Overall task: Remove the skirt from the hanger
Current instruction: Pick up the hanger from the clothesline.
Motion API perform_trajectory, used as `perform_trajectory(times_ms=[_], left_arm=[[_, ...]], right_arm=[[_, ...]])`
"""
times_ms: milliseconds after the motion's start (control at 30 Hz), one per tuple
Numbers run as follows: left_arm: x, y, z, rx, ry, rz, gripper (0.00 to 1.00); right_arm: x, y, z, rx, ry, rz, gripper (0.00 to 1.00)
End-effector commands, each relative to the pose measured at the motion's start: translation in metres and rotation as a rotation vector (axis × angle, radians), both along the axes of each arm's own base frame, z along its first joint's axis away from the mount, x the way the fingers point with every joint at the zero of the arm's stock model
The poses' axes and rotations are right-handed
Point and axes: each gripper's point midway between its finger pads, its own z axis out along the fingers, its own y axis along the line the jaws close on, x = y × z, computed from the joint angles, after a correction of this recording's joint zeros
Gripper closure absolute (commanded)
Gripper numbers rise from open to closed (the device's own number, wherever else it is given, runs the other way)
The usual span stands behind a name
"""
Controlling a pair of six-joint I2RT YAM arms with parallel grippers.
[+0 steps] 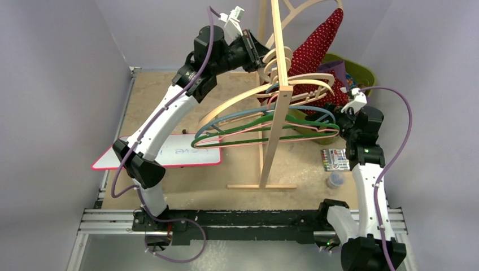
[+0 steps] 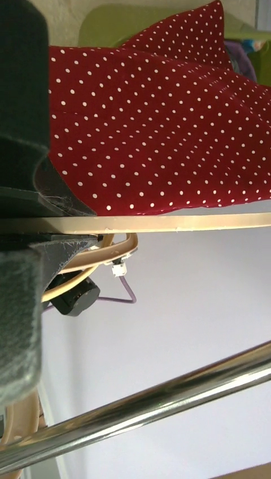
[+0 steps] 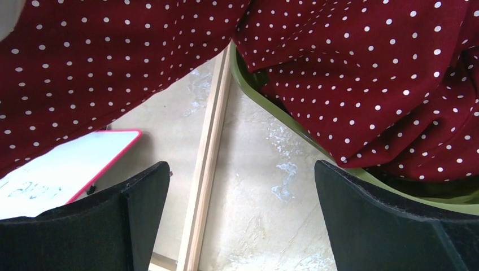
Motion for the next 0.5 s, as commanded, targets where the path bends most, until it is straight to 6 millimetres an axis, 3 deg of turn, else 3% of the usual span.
perform_trajectory(times_ms=[0,267,467], left_arm=[[-0.055,0.014,0.095,-0.258,-0.19,-0.125,1.0],[-0.063,0.039,0.137,-0.459,-0.091,-0.059,1.0],[-0.064,0.053,0.141,-0.427,-0.097,0.026,1.0]], right_arm=[[0.004,0.004,0.012,-0.004,-0.055,0.026,0.01],[0.005,0.004,0.012,0.0,-0.055,0.029,0.01],[0.011,0.006,0.017,0.008,-0.055,0.049,0.01]])
